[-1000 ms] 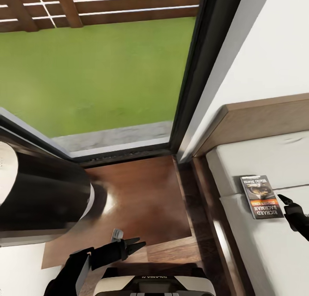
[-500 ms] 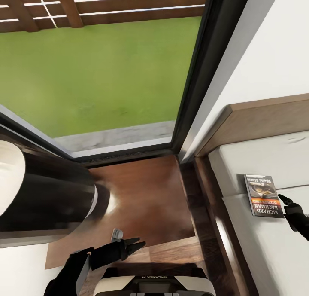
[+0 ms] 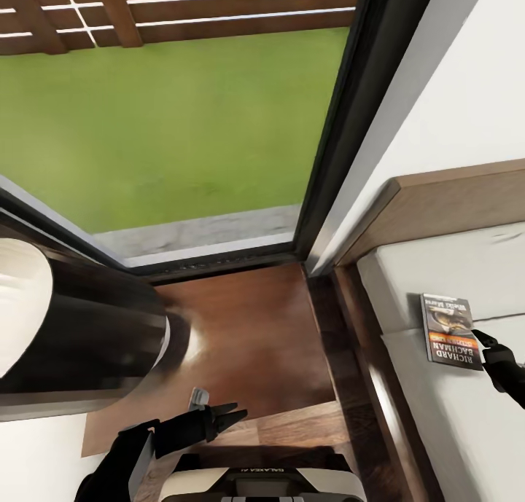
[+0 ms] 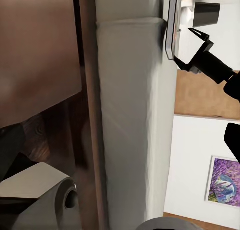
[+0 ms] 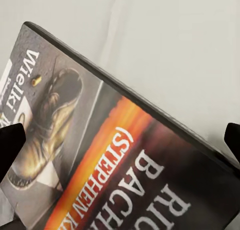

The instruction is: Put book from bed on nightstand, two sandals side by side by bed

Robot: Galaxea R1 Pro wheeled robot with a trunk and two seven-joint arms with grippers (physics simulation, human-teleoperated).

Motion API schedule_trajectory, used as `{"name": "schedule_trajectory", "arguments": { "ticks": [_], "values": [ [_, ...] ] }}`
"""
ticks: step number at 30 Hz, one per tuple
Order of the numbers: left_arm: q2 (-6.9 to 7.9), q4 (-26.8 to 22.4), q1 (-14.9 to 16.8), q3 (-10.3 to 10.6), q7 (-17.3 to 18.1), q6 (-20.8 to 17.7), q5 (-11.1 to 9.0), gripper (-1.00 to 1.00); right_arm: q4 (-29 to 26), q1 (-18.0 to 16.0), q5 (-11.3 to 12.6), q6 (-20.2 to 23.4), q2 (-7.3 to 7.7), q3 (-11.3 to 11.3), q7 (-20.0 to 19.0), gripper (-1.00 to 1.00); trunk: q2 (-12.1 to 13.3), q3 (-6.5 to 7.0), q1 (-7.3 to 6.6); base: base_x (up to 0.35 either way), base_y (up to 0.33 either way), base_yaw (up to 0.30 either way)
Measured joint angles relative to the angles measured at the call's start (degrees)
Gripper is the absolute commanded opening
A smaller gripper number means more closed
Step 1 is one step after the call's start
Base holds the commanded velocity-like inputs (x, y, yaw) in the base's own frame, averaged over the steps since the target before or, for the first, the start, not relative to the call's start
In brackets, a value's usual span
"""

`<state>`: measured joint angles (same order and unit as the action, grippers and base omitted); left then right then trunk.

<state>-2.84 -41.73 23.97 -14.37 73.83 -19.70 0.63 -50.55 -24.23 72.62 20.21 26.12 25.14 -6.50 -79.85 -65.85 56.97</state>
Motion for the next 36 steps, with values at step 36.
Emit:
{"name": "schedule_trajectory", "arguments": {
  "ticks": [36],
  "values": [
    [0.0,0.0,0.0,0.0,0.0,0.0,0.0,1.0,0.0,0.0,0.0,0.0,0.0,0.03,0.02,1.0,0.0,0.0,0.0,0.0,0.006,0.0]
  ]
}}
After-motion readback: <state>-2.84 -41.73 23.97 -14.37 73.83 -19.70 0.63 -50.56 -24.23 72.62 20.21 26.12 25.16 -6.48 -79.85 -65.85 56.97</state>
